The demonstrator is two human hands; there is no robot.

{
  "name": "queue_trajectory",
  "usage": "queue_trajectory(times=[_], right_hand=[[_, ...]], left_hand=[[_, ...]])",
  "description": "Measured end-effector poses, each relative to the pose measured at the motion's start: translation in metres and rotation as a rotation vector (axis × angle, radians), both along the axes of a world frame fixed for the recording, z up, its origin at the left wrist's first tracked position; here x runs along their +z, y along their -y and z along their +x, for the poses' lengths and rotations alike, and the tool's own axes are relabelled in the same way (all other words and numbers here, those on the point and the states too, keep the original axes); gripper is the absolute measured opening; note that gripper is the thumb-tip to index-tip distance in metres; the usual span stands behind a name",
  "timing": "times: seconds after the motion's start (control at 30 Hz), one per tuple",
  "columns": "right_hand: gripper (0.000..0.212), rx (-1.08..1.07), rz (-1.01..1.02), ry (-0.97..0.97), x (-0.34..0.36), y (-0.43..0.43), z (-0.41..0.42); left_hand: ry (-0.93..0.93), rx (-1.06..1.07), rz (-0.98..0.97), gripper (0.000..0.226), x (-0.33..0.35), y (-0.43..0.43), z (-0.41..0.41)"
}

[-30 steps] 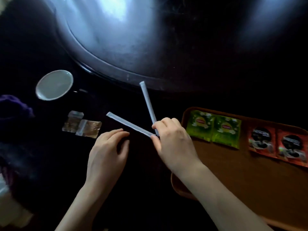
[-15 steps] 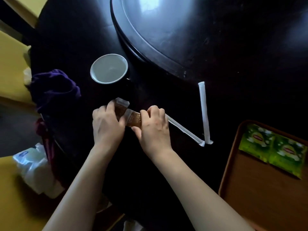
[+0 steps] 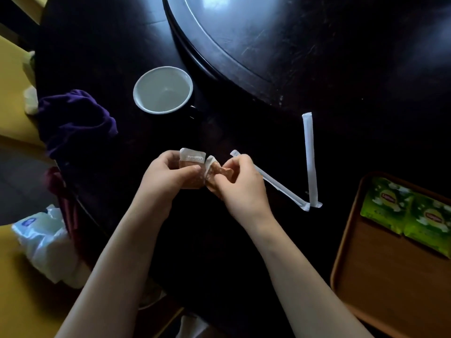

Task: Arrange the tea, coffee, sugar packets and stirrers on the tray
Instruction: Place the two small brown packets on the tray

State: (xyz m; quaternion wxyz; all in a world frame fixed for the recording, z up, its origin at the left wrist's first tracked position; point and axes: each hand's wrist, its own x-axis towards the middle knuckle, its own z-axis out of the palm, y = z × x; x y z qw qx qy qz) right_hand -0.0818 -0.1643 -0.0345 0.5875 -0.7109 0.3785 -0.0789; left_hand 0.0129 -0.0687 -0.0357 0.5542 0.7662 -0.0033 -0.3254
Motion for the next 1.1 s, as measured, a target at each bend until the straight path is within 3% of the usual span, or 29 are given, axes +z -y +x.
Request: queue_trajectory(times=[0.23, 0.43, 0.67, 0.83, 1.1], right_hand=[[0.031, -0.334, 0.385, 0.177, 0.015, 0.014, -0.058], [0.017, -0.356, 0.062, 0.059, 0.027, 0.033, -0.113], [0.013, -0.621, -0.027, -0.120, 0.018, 0.059, -0.200], [0.018, -0.593, 0.022, -0.167, 0.007, 0.052, -0.229], [0.011, -0.601, -0.168, -0.301, -0.005, 0.039, -0.222]], left_hand=[[-0.267, -0.021, -0.262, 0.015, 0.013, 0.019, -0.052], [-0.304, -0.188, -0.345, 0.015, 0.020, 0.053, -0.100], [-0.307, -0.318, -0.250, 0.016, 0.016, 0.081, -0.139], [-0.347, -0.302, -0.245, 0.022, 0.013, 0.091, -0.152], [-0.372, -0.310, -0.250, 0.021, 0.010, 0.102, -0.157]])
